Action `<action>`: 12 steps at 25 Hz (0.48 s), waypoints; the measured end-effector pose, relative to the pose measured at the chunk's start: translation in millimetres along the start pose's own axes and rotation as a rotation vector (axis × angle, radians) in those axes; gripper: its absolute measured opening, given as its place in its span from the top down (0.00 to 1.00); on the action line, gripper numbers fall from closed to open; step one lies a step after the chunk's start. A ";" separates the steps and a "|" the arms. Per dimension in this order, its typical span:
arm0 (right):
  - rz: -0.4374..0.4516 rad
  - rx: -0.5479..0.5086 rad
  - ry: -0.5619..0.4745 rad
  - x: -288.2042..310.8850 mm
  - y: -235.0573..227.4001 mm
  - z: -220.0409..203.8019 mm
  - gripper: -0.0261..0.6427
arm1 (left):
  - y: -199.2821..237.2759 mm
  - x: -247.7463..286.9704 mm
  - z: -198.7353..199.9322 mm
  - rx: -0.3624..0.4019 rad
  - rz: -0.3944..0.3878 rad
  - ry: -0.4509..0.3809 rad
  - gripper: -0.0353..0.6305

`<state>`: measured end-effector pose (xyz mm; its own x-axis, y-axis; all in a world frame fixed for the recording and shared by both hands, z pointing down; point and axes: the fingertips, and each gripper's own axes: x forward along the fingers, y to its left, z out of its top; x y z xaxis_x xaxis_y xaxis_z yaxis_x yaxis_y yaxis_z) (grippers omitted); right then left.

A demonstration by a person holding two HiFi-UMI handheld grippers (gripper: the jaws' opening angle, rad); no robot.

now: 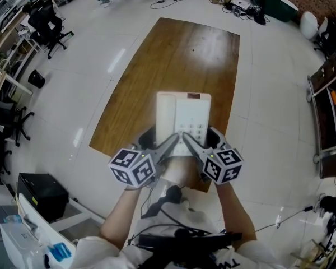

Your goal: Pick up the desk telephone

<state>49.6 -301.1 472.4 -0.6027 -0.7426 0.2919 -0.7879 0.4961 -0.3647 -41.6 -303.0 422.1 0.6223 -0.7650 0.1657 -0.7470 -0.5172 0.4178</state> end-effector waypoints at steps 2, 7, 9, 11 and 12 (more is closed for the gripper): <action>-0.003 -0.012 0.006 -3.9 2.0 -3.8 0.43 | -1.1 -4.3 -5.8 -0.019 0.003 0.000 0.47; -0.015 -0.041 -0.005 -19.7 7.8 -10.7 0.43 | -10.8 -15.5 -16.9 -0.036 -0.006 -0.007 0.47; -0.020 -0.047 -0.017 -26.8 9.3 -12.3 0.43 | -16.5 -19.0 -19.7 -0.034 -0.011 -0.011 0.47; -0.023 -0.057 -0.032 -33.7 11.6 -13.1 0.43 | -22.0 -23.4 -21.6 -0.032 -0.014 -0.017 0.47; -0.024 -0.062 -0.041 -36.5 13.3 -13.0 0.43 | -24.2 -25.8 -21.9 -0.032 -0.015 -0.022 0.47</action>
<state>59.5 -261.6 468.3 -0.5793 -0.7714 0.2633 -0.8089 0.5043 -0.3022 -34.5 -262.3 427.3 0.6280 -0.7656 0.1395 -0.7294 -0.5167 0.4484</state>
